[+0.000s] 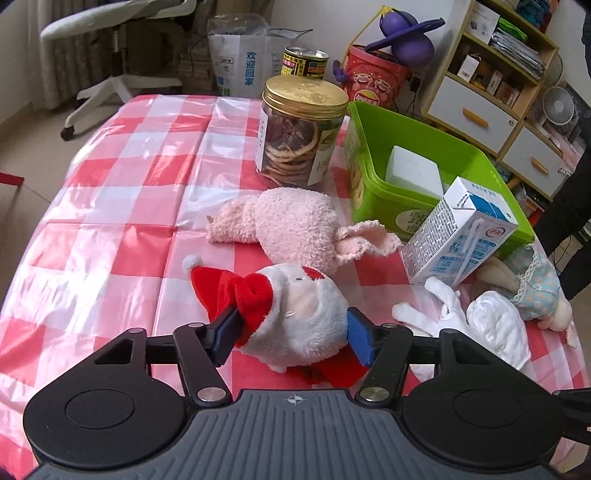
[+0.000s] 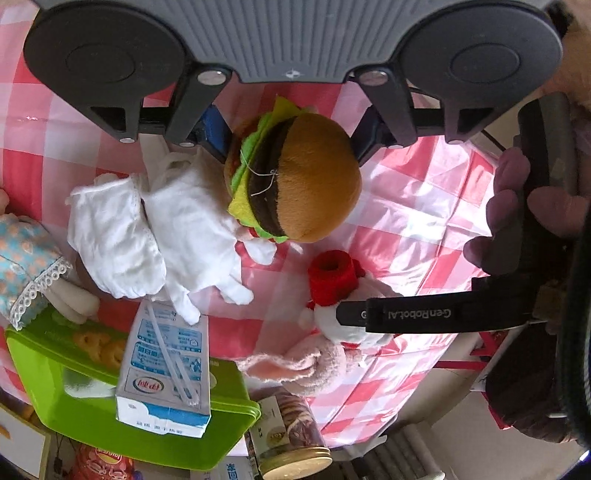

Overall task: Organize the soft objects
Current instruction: 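Grasp the Santa plush with the left tool while the right tool grasps the hamburger plush, then carry the Santa and hamburger plushes into the green bin and release them, then move both tools back toward the white gloves on the table, then grasp one white glove with the left tool while the right tool grasps the other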

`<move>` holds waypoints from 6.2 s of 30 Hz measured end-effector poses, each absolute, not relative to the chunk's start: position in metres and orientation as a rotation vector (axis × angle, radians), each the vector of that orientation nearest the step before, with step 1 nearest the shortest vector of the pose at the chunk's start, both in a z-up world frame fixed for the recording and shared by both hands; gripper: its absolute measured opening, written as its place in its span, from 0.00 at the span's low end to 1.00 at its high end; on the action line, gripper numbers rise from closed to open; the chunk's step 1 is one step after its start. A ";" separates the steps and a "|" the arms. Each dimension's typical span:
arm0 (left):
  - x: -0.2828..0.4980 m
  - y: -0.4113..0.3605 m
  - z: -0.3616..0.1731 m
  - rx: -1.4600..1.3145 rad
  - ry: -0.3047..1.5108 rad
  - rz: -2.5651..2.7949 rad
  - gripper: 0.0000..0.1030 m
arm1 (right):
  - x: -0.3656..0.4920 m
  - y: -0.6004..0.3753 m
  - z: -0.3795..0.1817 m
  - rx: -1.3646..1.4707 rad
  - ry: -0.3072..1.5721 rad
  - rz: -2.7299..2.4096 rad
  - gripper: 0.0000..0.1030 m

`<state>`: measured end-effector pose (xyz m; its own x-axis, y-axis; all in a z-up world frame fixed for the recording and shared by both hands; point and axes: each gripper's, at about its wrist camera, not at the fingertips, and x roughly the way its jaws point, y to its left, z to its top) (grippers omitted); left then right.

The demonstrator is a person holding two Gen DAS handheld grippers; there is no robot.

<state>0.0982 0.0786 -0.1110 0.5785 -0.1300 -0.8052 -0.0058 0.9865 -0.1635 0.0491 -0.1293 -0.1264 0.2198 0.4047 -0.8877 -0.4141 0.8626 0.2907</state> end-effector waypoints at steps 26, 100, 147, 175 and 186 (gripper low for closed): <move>0.097 0.079 -0.074 -0.251 0.917 -0.150 0.56 | 0.092 -0.224 -0.078 0.263 1.064 0.367 0.43; 0.272 -0.038 -0.028 0.129 0.771 -0.346 0.94 | 0.245 -0.255 -0.058 0.139 0.911 0.284 0.64; 0.078 -0.002 -0.110 -0.077 0.971 -0.295 0.95 | 0.087 -0.271 -0.123 0.312 1.125 0.171 0.66; 0.070 -0.046 -0.151 0.001 0.920 -0.477 0.65 | 0.085 -0.237 -0.162 0.293 1.086 0.224 0.27; 0.071 -0.043 -0.140 -0.017 0.948 -0.526 0.30 | 0.082 -0.231 -0.157 0.242 1.081 0.279 0.00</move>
<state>0.0706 -0.0434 -0.1398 0.4681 -0.4359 -0.7687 0.4216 0.8747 -0.2393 0.0816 -0.2312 -0.1567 0.4417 0.3389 -0.8307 -0.1046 0.9390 0.3275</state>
